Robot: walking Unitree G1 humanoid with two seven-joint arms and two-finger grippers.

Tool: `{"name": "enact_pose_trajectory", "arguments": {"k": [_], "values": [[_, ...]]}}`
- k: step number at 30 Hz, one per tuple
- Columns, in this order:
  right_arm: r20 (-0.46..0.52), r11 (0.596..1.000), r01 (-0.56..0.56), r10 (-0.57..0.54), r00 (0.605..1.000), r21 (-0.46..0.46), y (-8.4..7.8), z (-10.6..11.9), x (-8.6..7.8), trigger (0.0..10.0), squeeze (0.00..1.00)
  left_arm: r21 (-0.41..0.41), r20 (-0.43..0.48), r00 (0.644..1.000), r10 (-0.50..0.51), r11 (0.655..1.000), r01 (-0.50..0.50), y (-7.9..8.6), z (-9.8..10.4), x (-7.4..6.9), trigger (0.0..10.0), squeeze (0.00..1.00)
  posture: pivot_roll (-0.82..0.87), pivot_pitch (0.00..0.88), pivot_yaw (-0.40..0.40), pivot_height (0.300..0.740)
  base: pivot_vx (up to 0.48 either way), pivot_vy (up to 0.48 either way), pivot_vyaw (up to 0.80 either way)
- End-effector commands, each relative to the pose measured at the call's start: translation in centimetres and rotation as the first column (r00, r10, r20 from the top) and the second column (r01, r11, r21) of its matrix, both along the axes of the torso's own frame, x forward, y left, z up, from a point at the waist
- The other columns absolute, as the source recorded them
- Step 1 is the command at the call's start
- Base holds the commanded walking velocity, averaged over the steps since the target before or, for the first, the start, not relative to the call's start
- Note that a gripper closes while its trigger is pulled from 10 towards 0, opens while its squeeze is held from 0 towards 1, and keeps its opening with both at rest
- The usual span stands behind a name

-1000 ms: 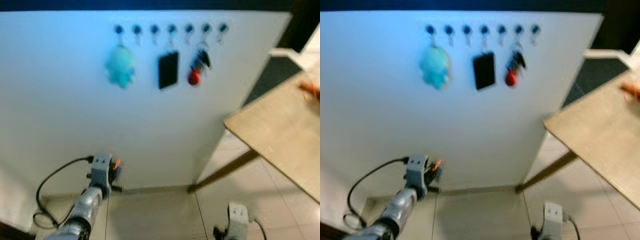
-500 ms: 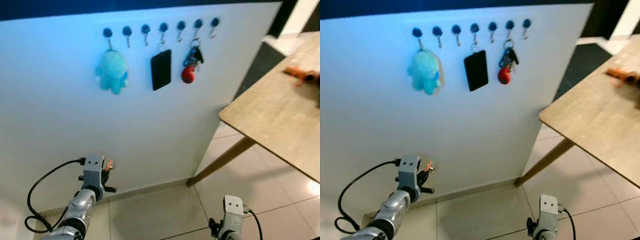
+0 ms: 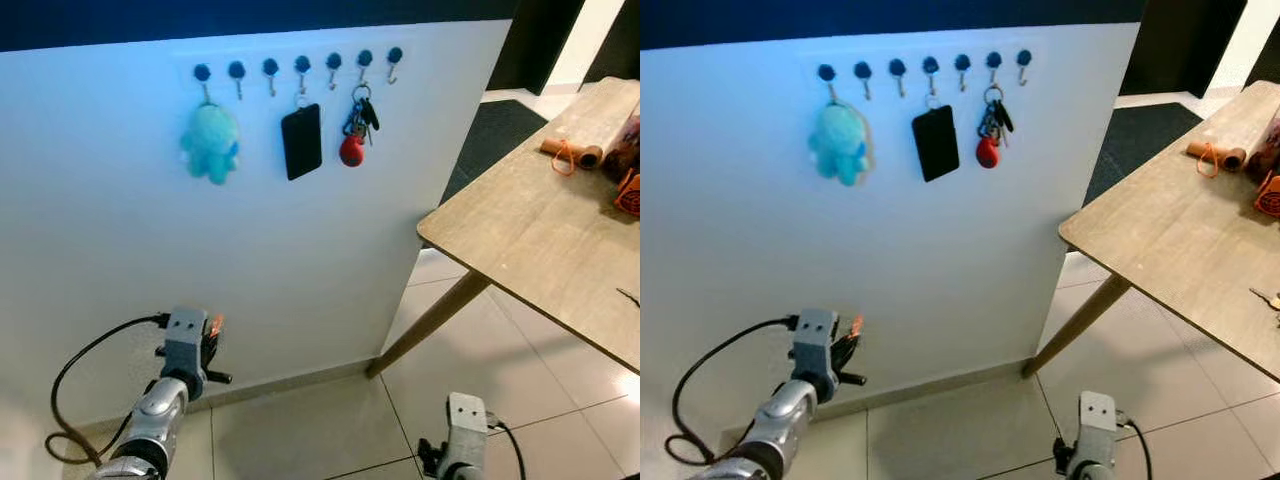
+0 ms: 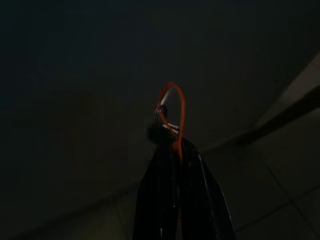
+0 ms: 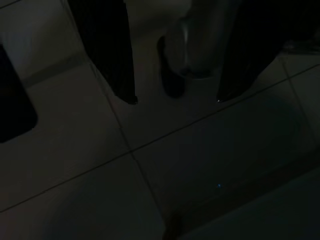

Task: Hang keys on a hook

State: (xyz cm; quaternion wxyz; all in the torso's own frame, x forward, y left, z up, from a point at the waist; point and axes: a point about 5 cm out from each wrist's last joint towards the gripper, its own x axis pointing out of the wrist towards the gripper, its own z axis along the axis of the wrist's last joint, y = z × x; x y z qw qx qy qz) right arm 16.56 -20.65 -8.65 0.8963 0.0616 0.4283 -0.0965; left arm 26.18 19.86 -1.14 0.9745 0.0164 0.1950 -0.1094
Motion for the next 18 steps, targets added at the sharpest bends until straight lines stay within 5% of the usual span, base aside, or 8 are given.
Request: {"name": "enact_pose_trajectory", "arguments": {"k": [1,11,13,16,17,18], "values": [[-0.005,1.0,-0.001,0.001,1.0,0.006,0.2,-0.1,-0.1,10.0,0.0,0.03,0.053,0.997,-0.058,0.998,0.056,0.0,1.1,0.7,10.0,0.0,0.05,0.014,-0.01,0.74,0.0,0.0,0.0],[0.085,0.996,-0.09,0.09,0.992,-0.007,0.6,1.1,2.1,10.0,0.0,0.076,0.277,0.917,-0.286,0.958,0.275,-1.7,6.3,4.0,10.0,0.0,0.05,0.026,-0.017,0.74,0.0,0.0,0.0],[0.132,0.991,-0.136,0.137,0.982,-0.016,0.8,1.7,3.2,10.0,0.0,0.113,0.309,0.826,-0.471,0.881,0.46,-2.7,7.7,4.0,10.0,0.0,0.05,0.027,-0.016,0.74,0.0,0.0,0.0],[0.201,0.978,-0.207,0.209,0.957,-0.033,1.1,2.6,4.6,10.0,0.0,0.145,0.309,0.645,-0.699,0.705,0.694,-4.4,9.5,3.0,10.0,0.0,0.04,0.029,-0.013,0.74,0.0,0.0,0.0],[0.221,0.973,-0.228,0.231,0.948,-0.039,1.2,2.9,4.9,10.0,0.0,0.153,0.31,0.602,-0.735,0.664,0.732,-4.9,10.0,2.7,10.0,0.0,0.04,0.029,-0.011,0.74,0.0,0.0,0.0],[0.221,0.973,-0.228,0.231,0.948,-0.039,1.2,2.9,4.9,10.0,0.0,0.153,0.31,0.602,-0.735,0.664,0.732,-4.9,10.0,2.7,10.0,0.0,0.04,0.029,-0.011,0.74,0.0,0.0,0.0]]}}
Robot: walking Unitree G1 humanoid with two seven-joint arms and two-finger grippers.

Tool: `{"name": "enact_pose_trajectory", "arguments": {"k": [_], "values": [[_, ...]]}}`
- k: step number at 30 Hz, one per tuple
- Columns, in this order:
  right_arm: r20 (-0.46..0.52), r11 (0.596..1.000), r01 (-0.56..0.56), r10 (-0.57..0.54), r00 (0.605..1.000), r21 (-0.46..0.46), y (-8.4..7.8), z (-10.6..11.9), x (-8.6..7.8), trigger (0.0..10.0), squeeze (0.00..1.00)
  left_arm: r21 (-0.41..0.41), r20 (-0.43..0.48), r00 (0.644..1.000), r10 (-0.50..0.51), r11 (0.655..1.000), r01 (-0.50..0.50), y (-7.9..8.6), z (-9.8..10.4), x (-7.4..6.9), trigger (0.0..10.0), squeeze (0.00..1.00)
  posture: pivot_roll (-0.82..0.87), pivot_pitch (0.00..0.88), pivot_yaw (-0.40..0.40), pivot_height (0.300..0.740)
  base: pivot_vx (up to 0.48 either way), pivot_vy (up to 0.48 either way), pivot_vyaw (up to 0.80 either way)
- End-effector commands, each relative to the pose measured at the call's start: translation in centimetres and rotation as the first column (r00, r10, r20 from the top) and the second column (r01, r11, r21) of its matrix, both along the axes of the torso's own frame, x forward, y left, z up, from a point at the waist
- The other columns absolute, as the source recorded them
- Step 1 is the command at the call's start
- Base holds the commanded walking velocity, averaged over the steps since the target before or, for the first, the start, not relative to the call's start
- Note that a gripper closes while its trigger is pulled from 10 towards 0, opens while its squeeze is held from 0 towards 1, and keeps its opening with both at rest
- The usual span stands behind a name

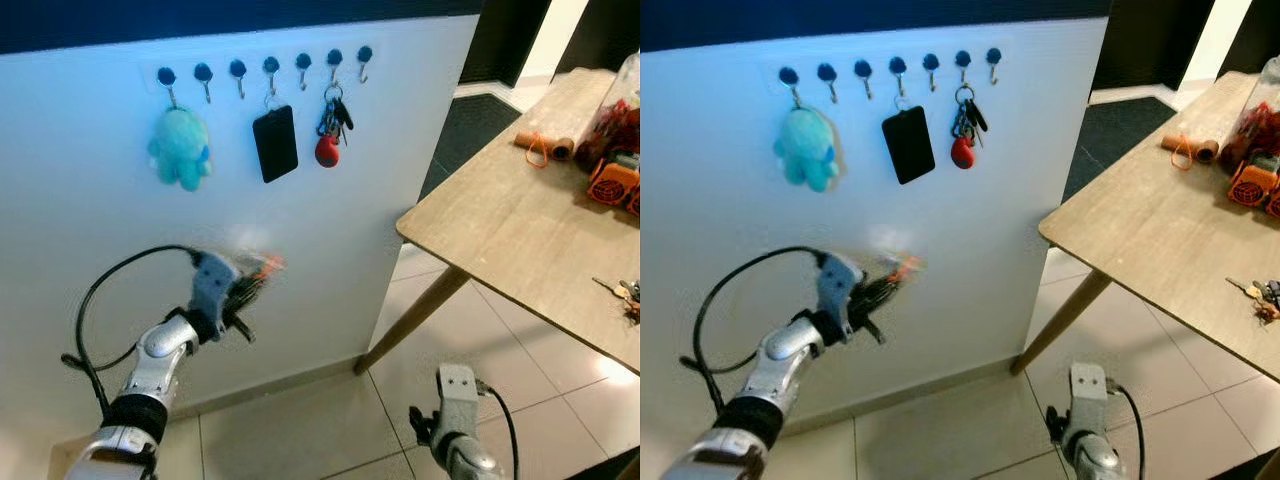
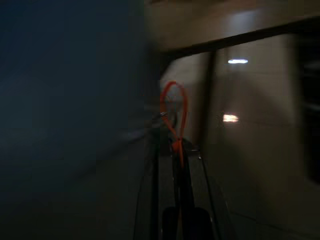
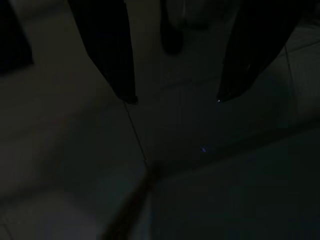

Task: Hang keys on a hook

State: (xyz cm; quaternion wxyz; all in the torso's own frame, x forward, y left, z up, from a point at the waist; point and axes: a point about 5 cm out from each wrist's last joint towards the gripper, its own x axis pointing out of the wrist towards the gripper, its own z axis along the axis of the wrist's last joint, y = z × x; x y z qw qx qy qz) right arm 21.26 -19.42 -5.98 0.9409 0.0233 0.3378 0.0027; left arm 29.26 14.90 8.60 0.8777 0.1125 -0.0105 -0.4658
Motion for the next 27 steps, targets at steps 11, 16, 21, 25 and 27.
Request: {"name": "enact_pose_trajectory", "arguments": {"k": [11,16,21,25,27], "values": [[0.374,0.978,-0.207,0.196,0.906,-0.011,0.7,5.4,4.4,10.0,0.0,-0.029,0.162,0.956,-0.245,0.967,0.253,-4.2,9.5,0.2,10.0,0.0,0.02,0.025,-0.014,0.74,0.0,0.0,0.0],[0.617,0.96,-0.278,0.243,0.748,-0.041,2.4,10.4,6.5,10.0,0.0,-0.104,0.221,0.971,-0.09,0.988,0.115,-5.5,14.1,2.9,10.0,0.0,0.02,0.021,-0.013,0.74,0.0,0.0,0.0],[0.691,0.942,-0.323,0.294,0.661,-0.091,3.7,12.6,7.2,10.0,0.0,-0.099,0.218,0.976,-0.006,0.995,0.028,-5.5,14.9,4.0,10.0,0.0,0.02,0.019,-0.004,0.74,0.0,0.0,0.0],[0.764,0.907,-0.396,0.354,0.539,-0.141,6.0,15.7,7.6,10.0,0.0,-0.144,0.181,0.98,0.088,0.988,-0.062,-5.5,16.6,4.9,10.0,0.0,0.01,0.021,0.0,0.74,0.0,0.0,0.0],[0.795,0.896,-0.422,0.354,0.494,-0.137,7.0,17.2,7.6,10.0,0.0,-0.16,0.173,0.98,0.096,0.985,-0.068,-5.6,17.3,4.9,10.0,0.0,0.02,0.022,0.0,0.74,0.0,0.0,0.0]]}}
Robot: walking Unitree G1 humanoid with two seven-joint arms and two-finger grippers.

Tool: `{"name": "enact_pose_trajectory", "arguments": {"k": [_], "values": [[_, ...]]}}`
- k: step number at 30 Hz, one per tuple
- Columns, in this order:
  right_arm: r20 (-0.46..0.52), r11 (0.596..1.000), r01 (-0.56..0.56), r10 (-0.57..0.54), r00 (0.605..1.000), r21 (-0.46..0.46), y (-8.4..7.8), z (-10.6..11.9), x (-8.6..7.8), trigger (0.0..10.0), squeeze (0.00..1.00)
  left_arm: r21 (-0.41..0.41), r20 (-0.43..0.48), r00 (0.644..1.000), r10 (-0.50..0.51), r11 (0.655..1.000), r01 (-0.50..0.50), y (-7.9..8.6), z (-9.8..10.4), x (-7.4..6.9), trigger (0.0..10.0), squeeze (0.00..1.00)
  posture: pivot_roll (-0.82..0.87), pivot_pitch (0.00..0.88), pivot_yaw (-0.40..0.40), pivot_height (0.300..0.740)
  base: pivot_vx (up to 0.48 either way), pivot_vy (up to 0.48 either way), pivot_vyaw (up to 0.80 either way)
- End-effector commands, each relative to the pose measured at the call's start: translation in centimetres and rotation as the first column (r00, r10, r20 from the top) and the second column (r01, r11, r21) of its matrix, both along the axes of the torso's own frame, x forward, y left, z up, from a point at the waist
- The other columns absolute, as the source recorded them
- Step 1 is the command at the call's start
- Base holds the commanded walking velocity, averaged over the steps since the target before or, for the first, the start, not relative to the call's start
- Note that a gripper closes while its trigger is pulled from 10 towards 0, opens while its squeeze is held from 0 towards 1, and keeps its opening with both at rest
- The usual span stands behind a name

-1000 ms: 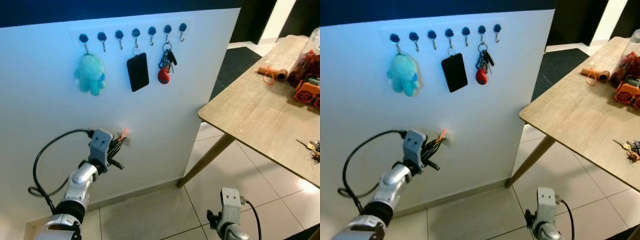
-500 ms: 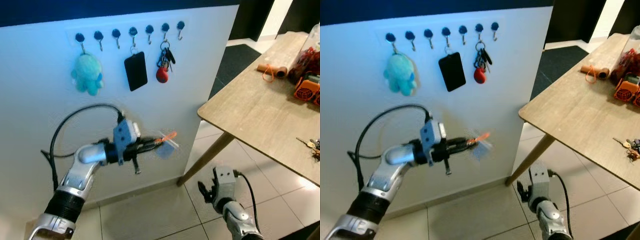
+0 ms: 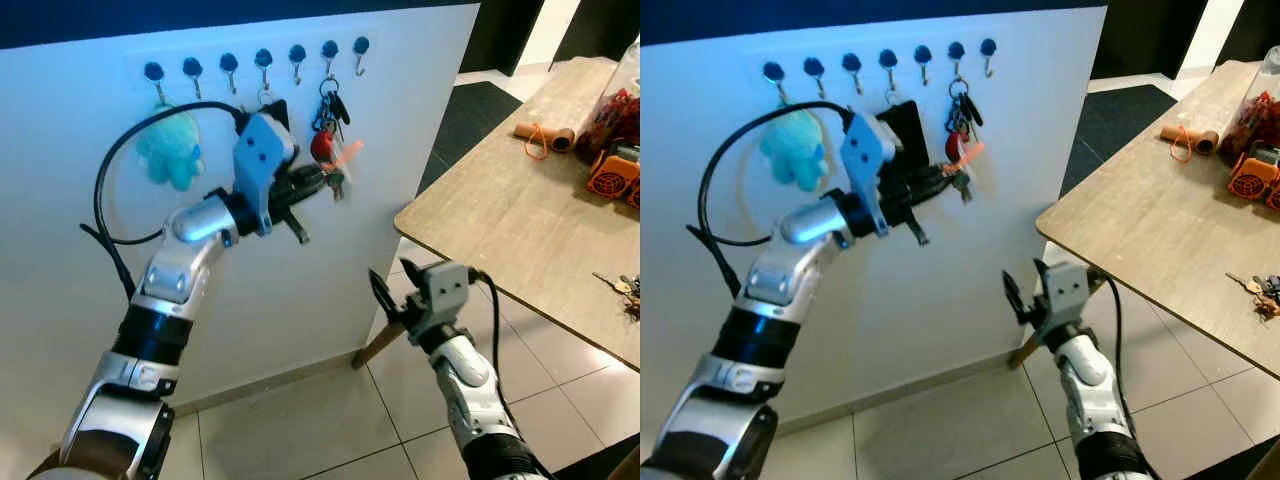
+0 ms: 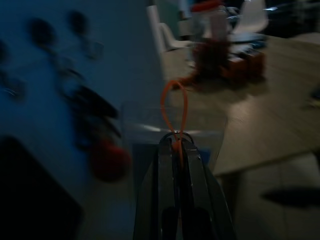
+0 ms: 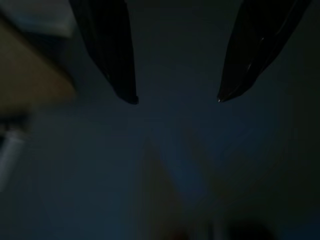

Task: Hang keys on a hook

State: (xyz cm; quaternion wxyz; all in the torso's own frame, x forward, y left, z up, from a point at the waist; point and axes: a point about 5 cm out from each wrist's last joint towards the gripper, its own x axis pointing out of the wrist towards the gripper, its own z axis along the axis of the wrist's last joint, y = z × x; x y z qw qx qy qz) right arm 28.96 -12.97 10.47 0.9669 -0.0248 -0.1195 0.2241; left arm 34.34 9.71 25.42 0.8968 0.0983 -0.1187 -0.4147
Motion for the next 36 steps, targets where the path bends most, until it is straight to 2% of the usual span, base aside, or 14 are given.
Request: {"name": "enact_pose_trajectory", "arguments": {"k": [1,4,5,6,11,14,17,18,22,27,36], "values": [[0.014,0.999,-0.031,0.031,0.999,0.012,0.6,0.9,-0.1,10.0,0.0,-0.023,-0.008,1.0,-0.002,1.0,0.002,-0.4,0.6,-0.2,10.0,0.0,0.02,0.022,0.0,0.74,0.0,0.0,0.0],[0.037,0.999,-0.041,0.04,0.999,0.026,0.9,1.7,0.0,10.0,0.0,-0.026,-0.008,1.0,0.004,1.0,-0.004,-0.4,0.8,-0.2,10.0,0.0,0.01,0.025,0.002,0.74,0.0,0.0,0.0],[0.078,0.997,-0.06,0.056,0.995,0.047,1.5,3.3,0.1,10.0,0.0,-0.041,-0.005,1.0,0.009,0.999,-0.009,-0.4,1.3,-0.2,10.0,0.0,0.01,0.026,0.003,0.74,0.0,0.0,0.0],[0.095,0.996,-0.069,0.063,0.993,0.054,1.7,3.8,0.1,10.0,0.0,-0.05,-0.001,1.0,0.006,0.999,-0.006,-0.4,1.5,-0.2,10.0,0.0,0.01,0.026,0.003,0.74,0.0,0.0,0.0],[0.127,0.993,-0.087,0.076,0.989,0.081,2.1,5.5,0.2,10.0,0.0,-0.081,-0.014,1.0,-0.002,0.997,0.001,-0.4,1.9,-0.4,10.0,0.0,0.02,0.029,-0.001,0.74,0.0,0.0,0.0],[0.143,0.992,-0.089,0.075,0.987,0.09,2.5,6.9,0.4,10.0,0.0,-0.091,-0.017,0.999,0.049,0.995,-0.051,-0.3,2.3,0.0,10.0,0.0,0.02,0.037,-0.002,0.74,0.0,0.0,0.0],[0.148,0.992,-0.089,0.075,0.986,0.091,2.6,7.1,0.5,10.0,0.0,-0.09,-0.01,0.998,0.064,0.994,-0.065,-0.2,2.5,0.1,10.0,0.0,0.02,0.037,-0.002,0.74,0.0,0.0,0.0],[0.159,0.992,-0.092,0.076,0.984,0.091,2.7,7.7,0.6,10.0,0.0,-0.091,0.015,0.994,0.106,0.99,-0.104,0.0,3.0,0.3,10.0,0.0,0.02,0.042,-0.004,0.74,0.0,0.0,0.0],[0.162,0.991,-0.095,0.079,0.984,0.093,2.8,8.2,0.6,10.0,0.0,-0.115,0.032,0.988,0.151,0.983,-0.146,0.4,3.5,0.6,10.0,0.0,0.02,0.044,-0.006,0.74,0.0,0.0,0.0],[0.133,0.993,-0.091,0.08,0.988,0.077,2.9,7.8,0.5,10.0,0.0,-0.143,0.061,0.96,0.274,0.954,-0.263,1.4,4.2,1.4,10.0,0.0,0.02,0.045,-0.009,0.74,0.0,0.0,0.0],[0.122,0.995,-0.074,0.065,0.99,0.065,2.7,7.8,0.4,10.0,0.0,-0.147,0.067,0.951,0.301,0.946,-0.289,1.6,4.4,1.6,10.0,0.0,0.02,0.053,-0.007,0.74,0.0,0.0,0.0]]}}
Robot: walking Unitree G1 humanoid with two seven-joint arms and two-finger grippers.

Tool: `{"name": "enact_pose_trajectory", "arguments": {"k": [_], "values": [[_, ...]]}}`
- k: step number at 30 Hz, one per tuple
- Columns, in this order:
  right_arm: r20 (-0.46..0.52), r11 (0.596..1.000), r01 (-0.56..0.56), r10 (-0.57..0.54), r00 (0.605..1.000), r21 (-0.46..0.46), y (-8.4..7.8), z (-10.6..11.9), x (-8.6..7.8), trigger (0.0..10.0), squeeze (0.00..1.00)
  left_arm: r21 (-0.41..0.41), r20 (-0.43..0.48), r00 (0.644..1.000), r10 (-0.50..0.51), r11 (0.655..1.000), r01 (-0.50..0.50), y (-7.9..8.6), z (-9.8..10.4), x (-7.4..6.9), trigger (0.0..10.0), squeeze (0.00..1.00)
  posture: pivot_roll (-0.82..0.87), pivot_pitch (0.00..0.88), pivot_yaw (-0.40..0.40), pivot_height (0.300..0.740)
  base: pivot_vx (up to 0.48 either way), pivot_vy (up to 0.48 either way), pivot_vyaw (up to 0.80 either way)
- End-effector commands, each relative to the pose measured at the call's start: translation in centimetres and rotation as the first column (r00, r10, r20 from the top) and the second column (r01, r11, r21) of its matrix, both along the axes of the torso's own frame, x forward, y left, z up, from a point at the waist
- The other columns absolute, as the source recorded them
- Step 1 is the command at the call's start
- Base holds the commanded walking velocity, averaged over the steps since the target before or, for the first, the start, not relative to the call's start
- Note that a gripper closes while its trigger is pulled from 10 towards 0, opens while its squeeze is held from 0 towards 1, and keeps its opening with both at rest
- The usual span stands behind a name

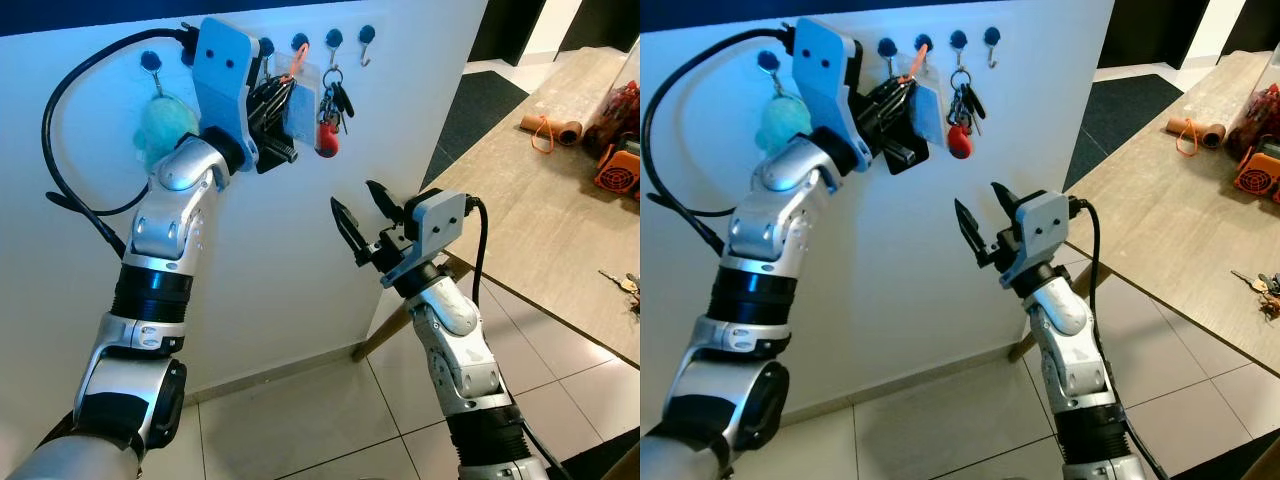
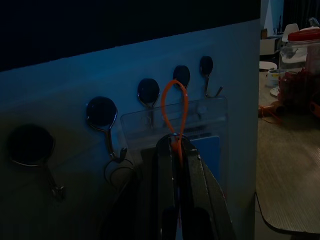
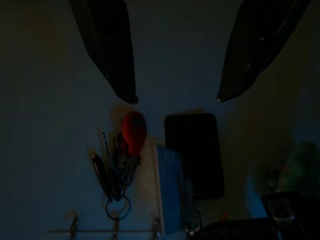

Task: Hang keys on a hook

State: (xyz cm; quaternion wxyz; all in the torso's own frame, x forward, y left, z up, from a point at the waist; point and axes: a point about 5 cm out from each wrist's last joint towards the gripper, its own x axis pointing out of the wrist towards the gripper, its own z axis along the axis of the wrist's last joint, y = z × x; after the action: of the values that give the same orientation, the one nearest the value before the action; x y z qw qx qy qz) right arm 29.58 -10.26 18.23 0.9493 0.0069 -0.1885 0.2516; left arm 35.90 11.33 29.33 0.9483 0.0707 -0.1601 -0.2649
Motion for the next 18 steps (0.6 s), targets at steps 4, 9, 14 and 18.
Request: {"name": "enact_pose_trajectory", "arguments": {"k": [4,9,14,18], "values": [[0.0,1.0,0.007,-0.007,1.0,-0.028,0.01,0.04,-0.28,10.0,0.0,0.0,0.024,1.0,0.012,1.0,-0.012,0.02,0.48,0.1,10.0,0.0,0.02,0.052,-0.007,0.74,0.0,0.0,0.0],[0.009,0.999,0.002,-0.002,1.0,-0.039,0.1,0.14,-0.31,10.0,0.0,-0.022,0.026,1.0,0.016,1.0,-0.015,0.27,0.58,0.24,10.0,0.0,0.02,0.051,-0.009,0.74,0.0,0.0,0.0],[0.014,0.999,-0.001,0.002,1.0,-0.042,0.18,0.27,-0.31,10.0,0.0,-0.058,0.036,0.999,-0.025,0.998,0.027,0.54,0.85,0.06,10.0,0.0,0.02,0.052,-0.009,0.74,0.0,0.0,0.0],[0.016,0.999,-0.003,0.004,1.0,-0.045,0.23,0.34,-0.36,10.0,0.0,-0.072,0.065,0.994,-0.087,0.993,0.092,0.84,0.87,-0.47,10.0,0.0,0.02,0.052,-0.01,0.74,0.0,0.0,0.0]]}}
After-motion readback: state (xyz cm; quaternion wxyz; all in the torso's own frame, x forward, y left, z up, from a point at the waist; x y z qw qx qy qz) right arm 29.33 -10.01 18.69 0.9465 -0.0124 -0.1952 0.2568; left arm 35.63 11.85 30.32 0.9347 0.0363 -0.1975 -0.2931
